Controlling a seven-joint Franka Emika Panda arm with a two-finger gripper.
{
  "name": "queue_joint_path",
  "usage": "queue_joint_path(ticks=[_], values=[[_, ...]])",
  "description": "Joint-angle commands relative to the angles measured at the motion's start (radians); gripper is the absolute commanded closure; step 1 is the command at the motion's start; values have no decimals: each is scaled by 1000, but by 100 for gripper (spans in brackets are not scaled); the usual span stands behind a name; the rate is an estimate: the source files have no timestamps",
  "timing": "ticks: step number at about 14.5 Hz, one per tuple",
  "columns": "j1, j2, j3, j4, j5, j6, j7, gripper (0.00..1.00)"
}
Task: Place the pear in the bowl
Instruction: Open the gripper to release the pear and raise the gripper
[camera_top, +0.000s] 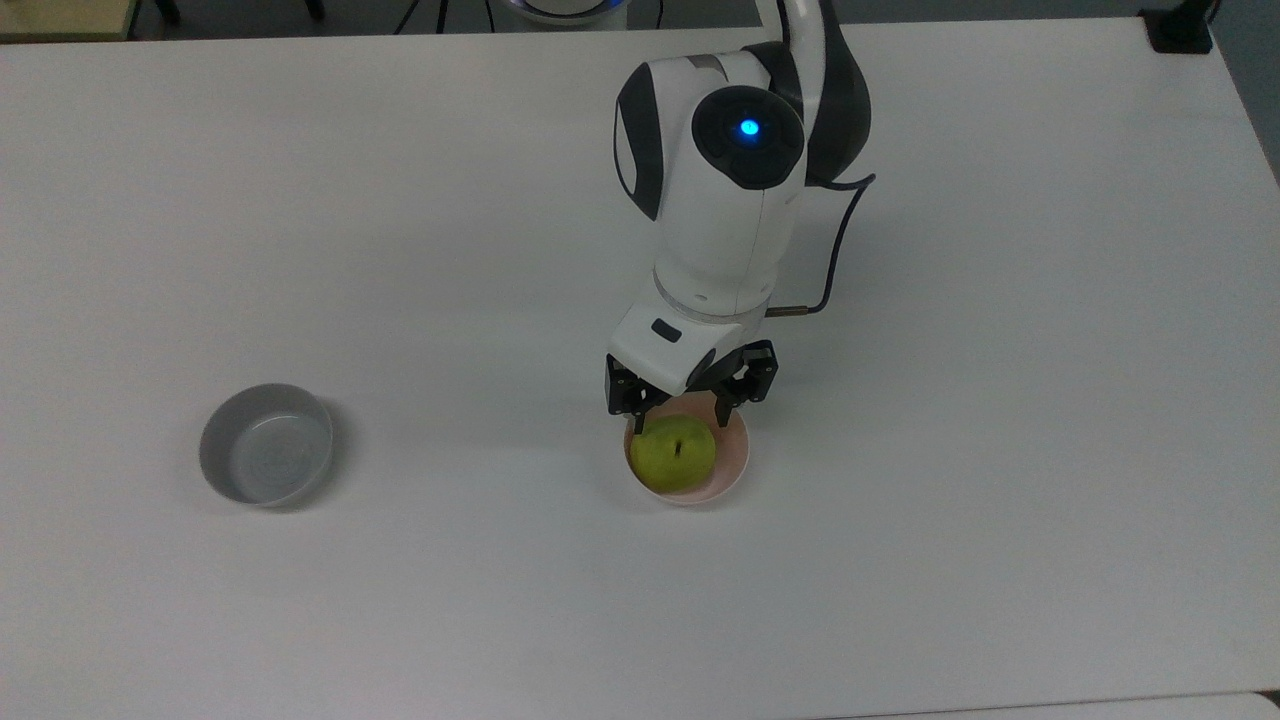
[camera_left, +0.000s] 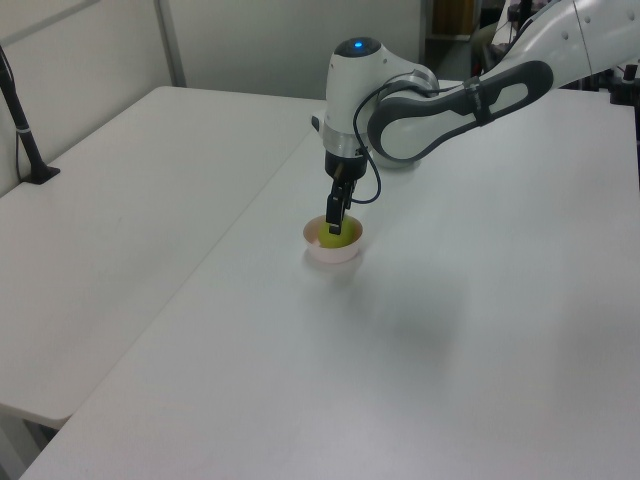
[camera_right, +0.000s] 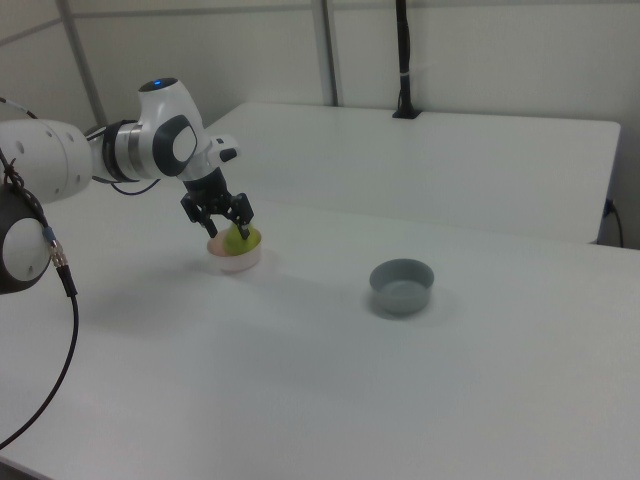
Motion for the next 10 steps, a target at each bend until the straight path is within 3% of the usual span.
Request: queue_joint_path(ticks=[1, 3, 5, 8, 10], values=[[17, -34, -18, 9, 18, -11, 15, 0], [8, -176, -19, -51, 18, -116, 21, 0], [-50, -321, -18, -138, 16, -200, 21, 0], [-213, -502, 7, -260, 16, -326, 9, 0], [-281, -599, 28, -365, 10, -350, 8, 0]])
